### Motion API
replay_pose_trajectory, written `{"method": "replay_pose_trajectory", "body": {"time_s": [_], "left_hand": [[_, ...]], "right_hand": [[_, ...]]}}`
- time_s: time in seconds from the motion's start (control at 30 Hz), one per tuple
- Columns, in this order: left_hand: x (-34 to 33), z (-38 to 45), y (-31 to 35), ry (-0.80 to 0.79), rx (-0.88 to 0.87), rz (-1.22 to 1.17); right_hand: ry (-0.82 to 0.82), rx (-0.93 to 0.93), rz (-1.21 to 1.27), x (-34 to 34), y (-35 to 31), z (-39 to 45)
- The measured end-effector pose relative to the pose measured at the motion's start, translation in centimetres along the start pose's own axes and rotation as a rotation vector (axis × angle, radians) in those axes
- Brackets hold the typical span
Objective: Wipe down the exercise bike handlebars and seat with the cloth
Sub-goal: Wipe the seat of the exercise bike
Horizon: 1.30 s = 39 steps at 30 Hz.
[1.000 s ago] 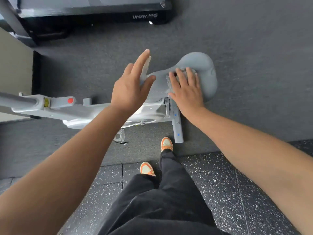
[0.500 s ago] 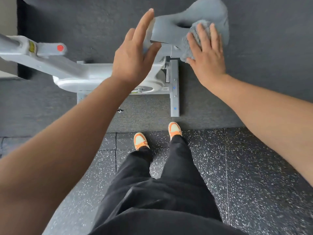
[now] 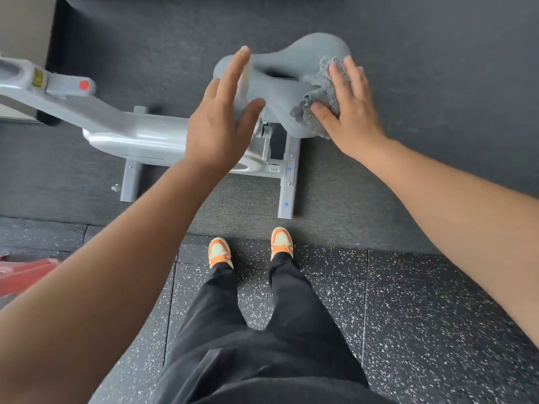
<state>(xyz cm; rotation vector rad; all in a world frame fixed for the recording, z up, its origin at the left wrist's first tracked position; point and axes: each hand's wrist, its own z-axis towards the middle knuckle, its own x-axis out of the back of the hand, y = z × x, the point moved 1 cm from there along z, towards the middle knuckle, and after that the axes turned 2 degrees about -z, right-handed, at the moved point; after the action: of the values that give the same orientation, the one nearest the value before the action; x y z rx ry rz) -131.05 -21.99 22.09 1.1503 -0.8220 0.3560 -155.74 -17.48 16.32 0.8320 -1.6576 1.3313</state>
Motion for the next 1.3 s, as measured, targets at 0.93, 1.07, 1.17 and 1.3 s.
{"method": "replay_pose_trajectory", "body": {"time_s": [0.93,1.07,1.17,1.3], "left_hand": [[4.0,-1.8,-0.4,0.121,0.143,0.096],[4.4,-2.4,-0.2,0.114,0.143,0.096],[4.9,-3.1,0.0,0.125,0.152,0.095],[6.2,-4.4,0.4,0.166,0.175,0.069]], "right_hand": [[-0.187,0.502,-0.297,-2.4,-10.7,6.6],[-0.207,0.273,-0.177,-0.2,-8.6,6.1],[-0.188,0.219,-0.034,1.0,-9.3,5.3],[-0.099,0.264,0.064,2.1,-11.4,3.9]]}}
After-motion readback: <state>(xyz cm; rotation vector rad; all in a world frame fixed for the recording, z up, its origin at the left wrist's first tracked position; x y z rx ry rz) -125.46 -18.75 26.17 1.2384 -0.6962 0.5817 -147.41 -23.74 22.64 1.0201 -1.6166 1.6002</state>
